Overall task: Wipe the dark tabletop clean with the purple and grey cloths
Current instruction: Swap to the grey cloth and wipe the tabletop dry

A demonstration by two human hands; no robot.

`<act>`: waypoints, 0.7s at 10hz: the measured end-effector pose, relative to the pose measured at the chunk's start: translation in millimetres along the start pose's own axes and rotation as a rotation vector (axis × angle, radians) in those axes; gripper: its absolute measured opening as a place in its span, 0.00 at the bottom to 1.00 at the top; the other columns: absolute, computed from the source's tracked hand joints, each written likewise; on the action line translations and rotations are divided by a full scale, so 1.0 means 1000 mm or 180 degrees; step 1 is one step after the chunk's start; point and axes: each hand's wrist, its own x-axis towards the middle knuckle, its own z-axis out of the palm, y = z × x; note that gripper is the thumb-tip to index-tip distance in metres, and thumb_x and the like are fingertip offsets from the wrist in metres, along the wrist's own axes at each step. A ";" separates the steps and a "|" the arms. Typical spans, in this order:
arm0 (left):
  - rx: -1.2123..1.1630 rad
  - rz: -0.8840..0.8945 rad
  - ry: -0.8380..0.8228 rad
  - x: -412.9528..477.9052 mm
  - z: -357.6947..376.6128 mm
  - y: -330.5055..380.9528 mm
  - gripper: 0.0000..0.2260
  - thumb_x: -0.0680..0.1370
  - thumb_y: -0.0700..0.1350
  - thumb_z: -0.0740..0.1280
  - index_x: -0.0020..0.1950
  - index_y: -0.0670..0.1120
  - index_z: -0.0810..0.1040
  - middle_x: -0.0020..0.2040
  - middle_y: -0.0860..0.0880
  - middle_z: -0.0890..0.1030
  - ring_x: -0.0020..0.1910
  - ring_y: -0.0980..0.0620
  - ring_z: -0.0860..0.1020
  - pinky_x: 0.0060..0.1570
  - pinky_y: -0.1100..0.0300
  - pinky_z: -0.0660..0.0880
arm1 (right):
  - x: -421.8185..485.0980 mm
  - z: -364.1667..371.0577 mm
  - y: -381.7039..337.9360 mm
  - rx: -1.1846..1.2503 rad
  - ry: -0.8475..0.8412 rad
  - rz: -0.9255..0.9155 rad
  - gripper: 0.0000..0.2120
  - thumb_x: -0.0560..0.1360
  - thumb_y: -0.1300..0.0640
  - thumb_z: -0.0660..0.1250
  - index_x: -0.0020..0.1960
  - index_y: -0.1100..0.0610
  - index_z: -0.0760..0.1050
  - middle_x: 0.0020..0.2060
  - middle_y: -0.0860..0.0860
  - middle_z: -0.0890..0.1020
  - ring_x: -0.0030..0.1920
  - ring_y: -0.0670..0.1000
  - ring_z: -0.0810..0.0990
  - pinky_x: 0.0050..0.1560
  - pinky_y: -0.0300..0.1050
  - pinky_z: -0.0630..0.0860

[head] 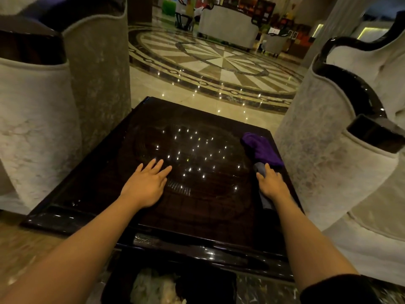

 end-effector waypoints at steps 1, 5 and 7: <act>0.0001 -0.0003 0.0014 0.000 0.000 0.000 0.21 0.81 0.49 0.46 0.75 0.52 0.48 0.77 0.47 0.48 0.76 0.48 0.44 0.74 0.49 0.45 | -0.004 0.001 -0.006 0.0016 -0.0040 -0.0096 0.26 0.79 0.50 0.50 0.73 0.57 0.48 0.73 0.60 0.60 0.72 0.62 0.56 0.70 0.56 0.55; -0.0017 0.0037 0.0035 0.000 0.002 -0.001 0.21 0.81 0.49 0.46 0.75 0.51 0.49 0.77 0.46 0.48 0.76 0.47 0.45 0.74 0.48 0.46 | -0.029 0.013 -0.044 0.0081 -0.0254 -0.0701 0.24 0.79 0.51 0.50 0.74 0.52 0.49 0.74 0.55 0.57 0.74 0.58 0.53 0.71 0.51 0.53; 0.0009 0.0049 0.0013 0.001 0.001 -0.001 0.22 0.81 0.49 0.46 0.75 0.51 0.48 0.77 0.46 0.48 0.76 0.46 0.46 0.74 0.48 0.46 | -0.045 0.023 -0.070 -0.0039 -0.0324 -0.1041 0.25 0.79 0.50 0.51 0.73 0.52 0.49 0.74 0.55 0.58 0.74 0.57 0.54 0.71 0.50 0.53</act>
